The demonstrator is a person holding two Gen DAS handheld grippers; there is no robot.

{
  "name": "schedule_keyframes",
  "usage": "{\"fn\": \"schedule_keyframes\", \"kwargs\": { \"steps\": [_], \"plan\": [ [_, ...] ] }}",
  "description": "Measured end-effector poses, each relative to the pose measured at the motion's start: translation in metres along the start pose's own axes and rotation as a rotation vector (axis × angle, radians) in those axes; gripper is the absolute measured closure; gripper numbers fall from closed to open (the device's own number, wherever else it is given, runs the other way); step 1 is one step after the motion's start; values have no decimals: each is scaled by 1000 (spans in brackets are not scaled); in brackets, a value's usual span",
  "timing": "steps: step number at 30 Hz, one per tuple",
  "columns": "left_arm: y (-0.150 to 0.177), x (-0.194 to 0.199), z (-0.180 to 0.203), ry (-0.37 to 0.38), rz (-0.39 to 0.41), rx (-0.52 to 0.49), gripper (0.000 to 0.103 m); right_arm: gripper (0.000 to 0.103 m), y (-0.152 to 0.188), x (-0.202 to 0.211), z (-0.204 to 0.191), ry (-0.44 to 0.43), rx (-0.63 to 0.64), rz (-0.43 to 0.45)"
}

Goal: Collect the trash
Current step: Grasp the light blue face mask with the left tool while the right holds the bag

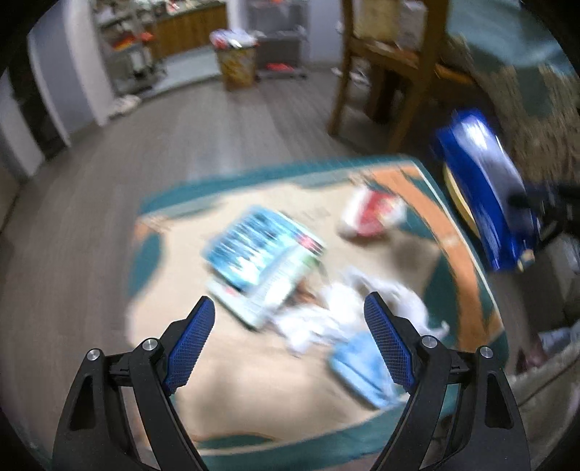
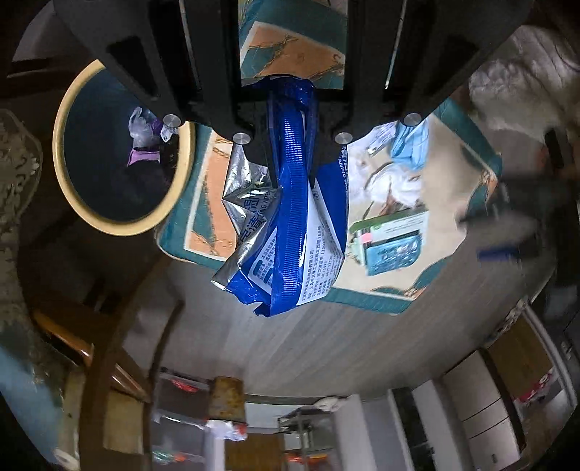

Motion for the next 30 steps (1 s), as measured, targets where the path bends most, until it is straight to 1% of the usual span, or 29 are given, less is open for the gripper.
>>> {"fn": "schedule_keyframes", "kwargs": {
  "steps": [1,3,5,7,9,10,11,12,13,14,15,19,24,30],
  "plan": [
    [12,-11,10,9,-34,-6,19,91,0,-1,2,-2,-4,-1],
    [28,-25,21,0,-78,-29,22,91,-1,-1,3,3,2,0],
    [44,-40,29,-2,-130,-56,30,91,-1,-2,3,-3,-2,5],
    [59,-53,32,3,-188,-60,34,91,1,4,7,-7,-8,12],
    [72,-63,36,39,-253,-50,44,91,2,5,8,-6,-15,16],
    [77,-67,38,56,-280,-49,54,91,3,6,9,-6,-19,16],
    [80,-69,39,58,-287,-54,58,91,3,6,10,-5,-23,16],
    [80,-69,40,52,-284,-69,62,91,3,6,13,-2,-28,16],
    [79,-68,41,47,-278,-86,75,91,4,7,14,0,-33,17],
    [76,-65,42,48,-268,-98,82,91,4,7,16,1,-39,19],
    [72,-62,43,53,-258,-98,84,91,4,9,19,3,-47,22],
    [51,-42,46,70,-174,-99,88,91,1,14,29,9,-73,38],
    [14,-17,55,60,-48,-117,89,91,-1,22,45,35,-105,60],
    [-34,7,86,135,56,-81,89,91,7,33,77,80,-183,78]
  ]
}}
Point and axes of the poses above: each gripper's, at about its wrist camera, not at the fingertips, and x roughly against the way its jaws point, z to its right, y to its underside, the point moved 9 cm from there along -x, roughly the way its jaws point, and after that the axes turned 10 degrees about x, right-handed, at the moved point
